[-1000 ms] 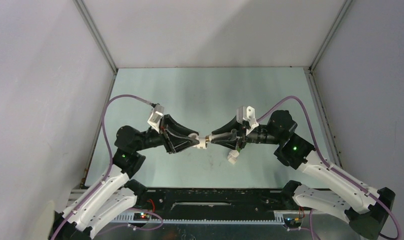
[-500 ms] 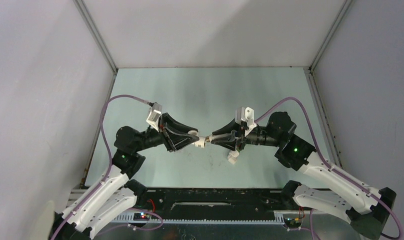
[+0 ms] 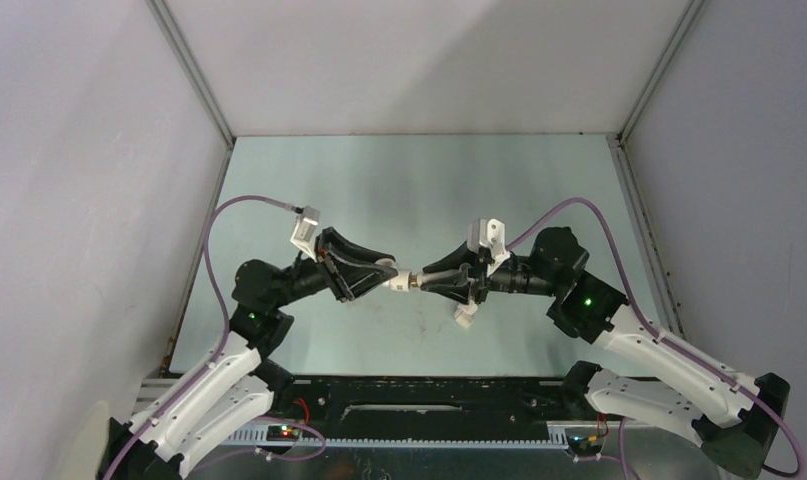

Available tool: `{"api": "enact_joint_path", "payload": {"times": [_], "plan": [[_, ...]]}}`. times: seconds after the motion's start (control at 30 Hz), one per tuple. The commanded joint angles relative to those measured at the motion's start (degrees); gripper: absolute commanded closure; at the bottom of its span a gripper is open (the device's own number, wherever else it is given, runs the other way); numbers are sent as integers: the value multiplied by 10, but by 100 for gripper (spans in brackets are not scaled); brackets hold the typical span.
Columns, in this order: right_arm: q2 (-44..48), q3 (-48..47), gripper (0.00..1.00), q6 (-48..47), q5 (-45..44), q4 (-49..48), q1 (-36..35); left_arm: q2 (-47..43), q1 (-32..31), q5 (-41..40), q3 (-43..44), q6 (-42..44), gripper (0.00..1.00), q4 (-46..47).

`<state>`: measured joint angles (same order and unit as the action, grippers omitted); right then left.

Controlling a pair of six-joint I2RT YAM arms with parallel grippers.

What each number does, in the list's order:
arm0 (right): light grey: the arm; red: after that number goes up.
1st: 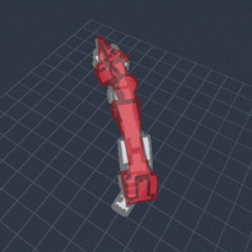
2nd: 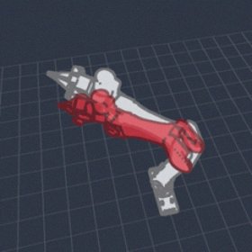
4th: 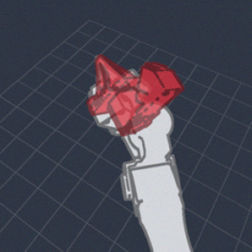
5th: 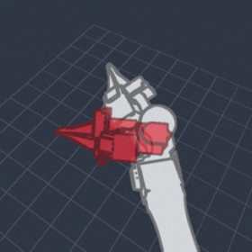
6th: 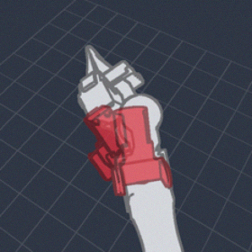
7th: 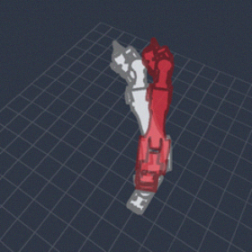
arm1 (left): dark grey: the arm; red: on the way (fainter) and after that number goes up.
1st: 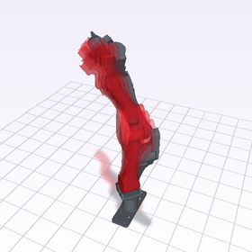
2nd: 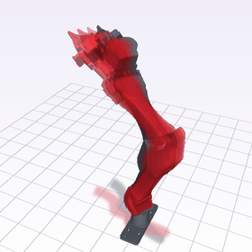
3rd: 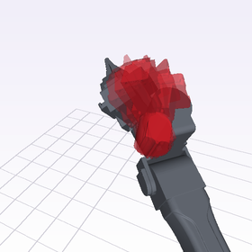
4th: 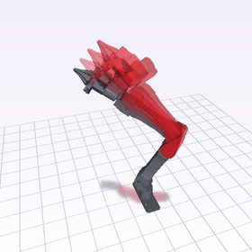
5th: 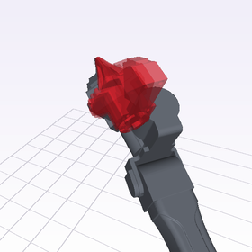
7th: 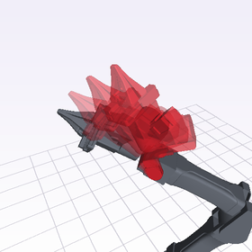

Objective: Install the water faucets
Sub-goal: Install the water faucet onto the adaptor.

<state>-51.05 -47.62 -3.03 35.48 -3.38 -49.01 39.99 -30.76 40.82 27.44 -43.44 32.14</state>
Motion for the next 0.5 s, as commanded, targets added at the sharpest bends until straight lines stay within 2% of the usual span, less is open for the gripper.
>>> {"api": "enact_joint_path", "payload": {"times": [0.0,0.47], "plan": [[-9,-3,100,9,-10,-54,-7,-2,-3,-15,-3,-28,100,68],[-34,0,100,19,-31,-100,-14,0,-3,-17,-19,-49,100,100]]}}
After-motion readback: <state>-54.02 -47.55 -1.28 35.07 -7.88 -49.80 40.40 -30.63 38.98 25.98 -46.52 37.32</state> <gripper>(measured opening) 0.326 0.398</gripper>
